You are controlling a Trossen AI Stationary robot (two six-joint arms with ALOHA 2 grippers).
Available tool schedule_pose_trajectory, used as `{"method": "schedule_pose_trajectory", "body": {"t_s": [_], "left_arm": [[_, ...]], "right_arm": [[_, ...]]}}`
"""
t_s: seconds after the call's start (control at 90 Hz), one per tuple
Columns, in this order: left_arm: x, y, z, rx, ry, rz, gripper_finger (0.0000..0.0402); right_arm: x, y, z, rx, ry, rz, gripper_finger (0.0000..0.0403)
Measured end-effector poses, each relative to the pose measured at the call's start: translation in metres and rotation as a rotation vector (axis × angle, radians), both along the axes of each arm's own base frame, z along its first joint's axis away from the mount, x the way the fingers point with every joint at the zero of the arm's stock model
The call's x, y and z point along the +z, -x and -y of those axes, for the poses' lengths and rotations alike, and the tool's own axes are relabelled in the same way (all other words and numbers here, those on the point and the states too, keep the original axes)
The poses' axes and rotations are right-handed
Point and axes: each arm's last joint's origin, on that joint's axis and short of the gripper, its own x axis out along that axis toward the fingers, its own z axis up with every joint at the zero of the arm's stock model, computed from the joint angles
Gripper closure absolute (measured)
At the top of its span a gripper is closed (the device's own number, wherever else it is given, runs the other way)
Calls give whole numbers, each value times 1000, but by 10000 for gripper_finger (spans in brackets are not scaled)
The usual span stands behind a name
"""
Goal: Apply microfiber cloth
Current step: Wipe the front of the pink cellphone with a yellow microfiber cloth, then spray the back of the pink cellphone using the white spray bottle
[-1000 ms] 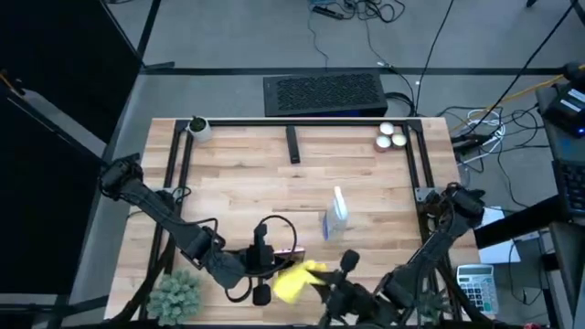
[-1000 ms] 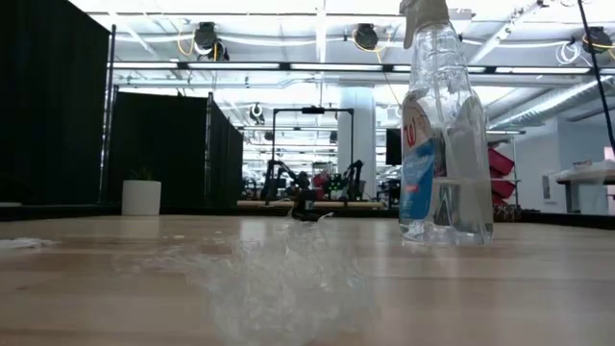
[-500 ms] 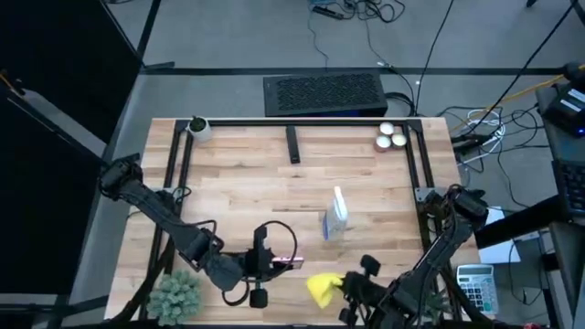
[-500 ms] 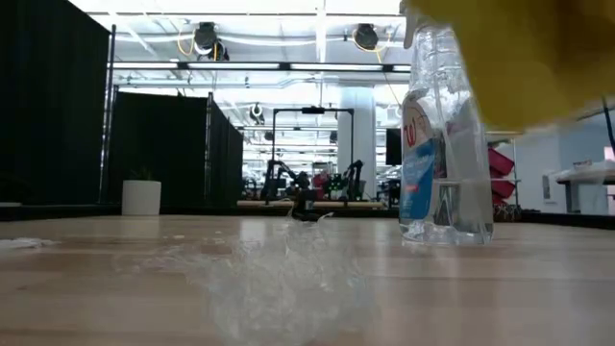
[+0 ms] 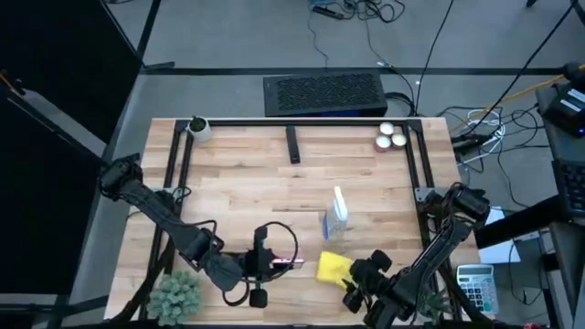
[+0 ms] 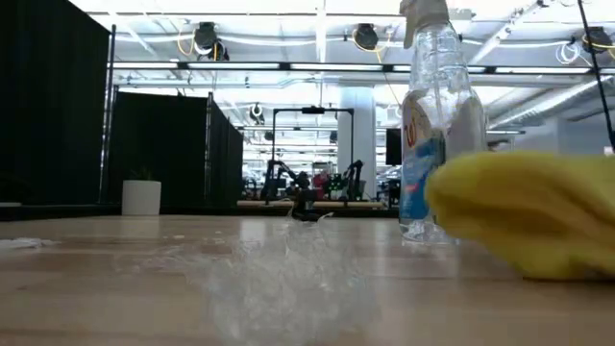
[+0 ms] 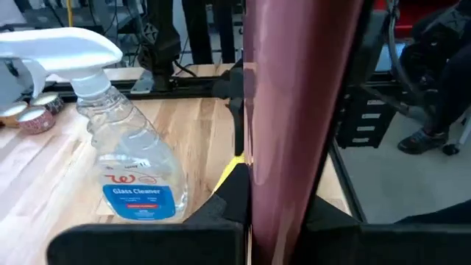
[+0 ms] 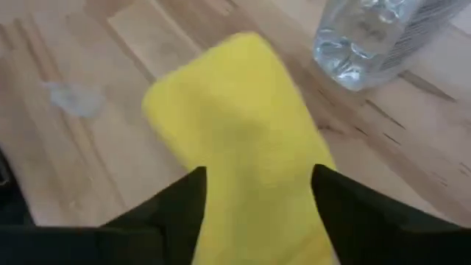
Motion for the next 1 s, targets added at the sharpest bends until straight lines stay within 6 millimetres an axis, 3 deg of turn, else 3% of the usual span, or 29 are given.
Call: {"method": "schedule_pose_trajectory", "body": {"t_s": [0.233, 0.389, 0.722, 1.0], "left_arm": [[0, 0, 0, -38, -108, 2, 393], [0, 0, -1, -62, -254, 8, 393], [-7, -7, 3, -101, -670, 20, 393], [-5, -9, 6, -127, -912, 37, 393]], "right_arm": [[47, 13, 5, 113, -92, 86, 138], [69, 15, 2, 126, -70, 295, 138], [61, -15, -18, -74, -95, 658, 138], [72, -32, -23, -118, -222, 781, 138]]}}
